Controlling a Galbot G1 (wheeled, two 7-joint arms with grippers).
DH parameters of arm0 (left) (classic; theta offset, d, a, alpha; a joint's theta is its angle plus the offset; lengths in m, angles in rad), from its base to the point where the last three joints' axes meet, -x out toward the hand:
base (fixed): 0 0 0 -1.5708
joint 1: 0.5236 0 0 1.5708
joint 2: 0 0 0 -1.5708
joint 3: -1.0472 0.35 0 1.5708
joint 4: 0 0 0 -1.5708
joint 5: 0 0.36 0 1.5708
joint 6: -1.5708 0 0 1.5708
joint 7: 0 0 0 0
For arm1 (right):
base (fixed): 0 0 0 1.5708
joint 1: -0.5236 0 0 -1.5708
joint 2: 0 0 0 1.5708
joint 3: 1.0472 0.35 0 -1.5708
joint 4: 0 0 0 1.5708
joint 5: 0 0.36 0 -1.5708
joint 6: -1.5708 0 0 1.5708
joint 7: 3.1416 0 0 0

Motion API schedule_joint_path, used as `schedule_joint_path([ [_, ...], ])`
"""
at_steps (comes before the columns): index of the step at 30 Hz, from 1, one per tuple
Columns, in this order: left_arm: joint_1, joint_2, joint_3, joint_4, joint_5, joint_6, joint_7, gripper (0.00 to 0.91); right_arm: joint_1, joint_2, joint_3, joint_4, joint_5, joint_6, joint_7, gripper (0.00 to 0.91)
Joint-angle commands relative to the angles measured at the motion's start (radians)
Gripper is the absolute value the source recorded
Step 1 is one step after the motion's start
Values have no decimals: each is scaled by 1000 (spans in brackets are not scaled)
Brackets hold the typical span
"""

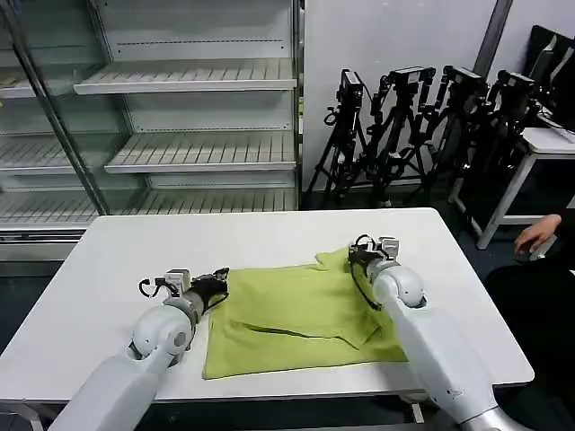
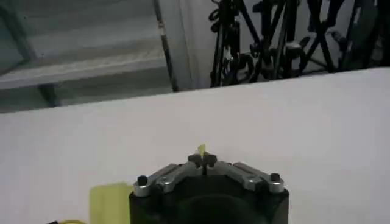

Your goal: Fold and organize the clothes.

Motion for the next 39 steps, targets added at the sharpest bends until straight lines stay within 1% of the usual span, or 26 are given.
schedule_joint_path([
  [1, 36, 14, -26, -88, 1, -7, 1, 60, -63, -38, 28, 158, -1, 26, -4, 0],
  [8, 105, 23, -57, -159, 22, -6, 0, 60, -140, -76, 64, 286, -5, 13, -5, 0],
  [10, 122, 33, -73, -174, 20, -6, -1, 60, -165, -100, 77, 338, -2, 5, -6, 0],
  [17, 207, 67, -118, -262, 34, -8, 5, 60, -239, -151, 117, 442, -3, -2, -9, 0],
  [20, 255, 67, -133, -289, 68, -11, 12, 60, -295, -169, 143, 488, -4, -4, -19, 0],
  [22, 293, 67, -144, -312, 118, -20, 25, 60, -344, -180, 160, 512, -20, 0, -27, 0],
  [26, 361, 70, -171, -363, 141, -21, 35, 60, -448, -185, 207, 584, -35, -2, -39, 0],
  [29, 408, 73, -188, -399, 166, -21, 45, 60, -533, -189, 246, 634, -66, 0, -53, 0],
  [34, 480, 70, -192, -436, 206, -14, 52, 60, -636, -190, 304, 676, -100, 9, -71, 0],
  [39, 505, 63, -176, -437, 259, -10, 64, 60, -717, -177, 350, 684, -135, 13, -82, 0],
])
